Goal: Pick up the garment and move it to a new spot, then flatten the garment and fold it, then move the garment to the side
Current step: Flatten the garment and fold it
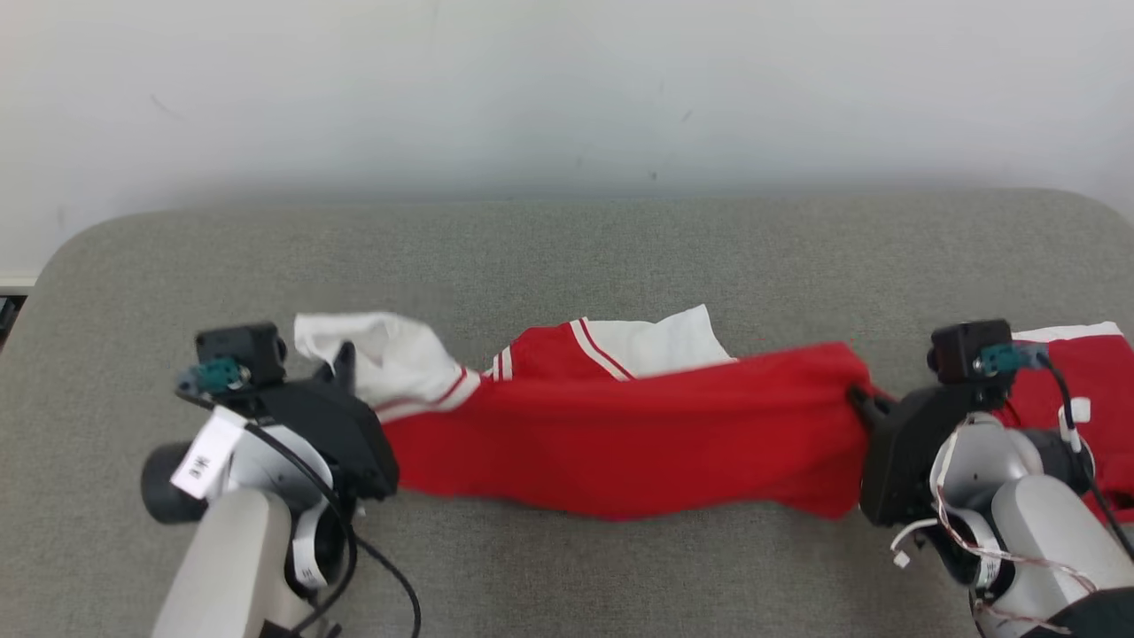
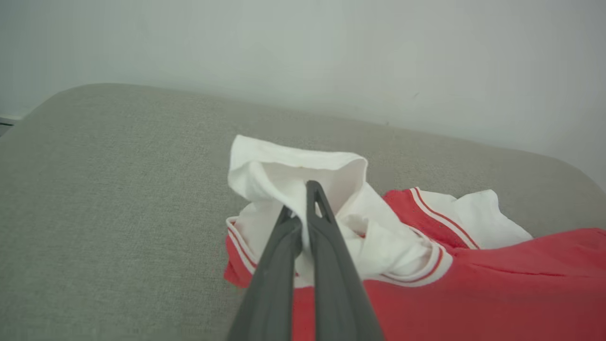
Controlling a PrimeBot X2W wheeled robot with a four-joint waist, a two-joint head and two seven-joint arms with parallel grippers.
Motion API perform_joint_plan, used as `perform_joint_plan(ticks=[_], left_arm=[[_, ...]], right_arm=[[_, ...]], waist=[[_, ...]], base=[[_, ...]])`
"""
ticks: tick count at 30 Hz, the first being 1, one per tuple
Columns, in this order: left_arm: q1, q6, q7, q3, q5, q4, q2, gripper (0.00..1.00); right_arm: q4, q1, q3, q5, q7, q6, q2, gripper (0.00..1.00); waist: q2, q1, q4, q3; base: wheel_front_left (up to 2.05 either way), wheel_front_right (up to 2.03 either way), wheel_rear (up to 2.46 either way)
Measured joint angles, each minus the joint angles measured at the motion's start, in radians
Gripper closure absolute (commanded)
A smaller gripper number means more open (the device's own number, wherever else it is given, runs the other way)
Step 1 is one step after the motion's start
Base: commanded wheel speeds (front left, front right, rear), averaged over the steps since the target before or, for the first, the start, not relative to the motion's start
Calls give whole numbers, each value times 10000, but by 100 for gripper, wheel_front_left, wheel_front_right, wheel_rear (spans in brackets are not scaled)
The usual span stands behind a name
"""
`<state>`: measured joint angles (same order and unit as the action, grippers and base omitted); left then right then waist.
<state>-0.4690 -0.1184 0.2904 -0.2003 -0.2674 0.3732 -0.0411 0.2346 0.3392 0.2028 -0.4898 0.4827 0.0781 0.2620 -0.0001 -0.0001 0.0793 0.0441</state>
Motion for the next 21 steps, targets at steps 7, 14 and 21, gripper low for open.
perform_joint_plan(ticks=[7, 14, 21], left_arm=[[788, 59, 472, -278, -33, 466, -12, 100], [956, 144, 802, -334, -63, 568, -23, 0], [955, 142, 1016, -257, -132, 360, -138, 0]], right_arm=[[261, -527, 148, -104, 253, -4, -90, 100], [282, -840, 228, -309, 466, -73, -219, 0], [182, -828, 182, -380, 552, -73, -217, 0]], waist=[[0, 1, 2, 223], [1, 1, 51, 286], [0, 1, 55, 246]], base=[[0, 0, 0], [0, 0, 0], [0, 0, 0]])
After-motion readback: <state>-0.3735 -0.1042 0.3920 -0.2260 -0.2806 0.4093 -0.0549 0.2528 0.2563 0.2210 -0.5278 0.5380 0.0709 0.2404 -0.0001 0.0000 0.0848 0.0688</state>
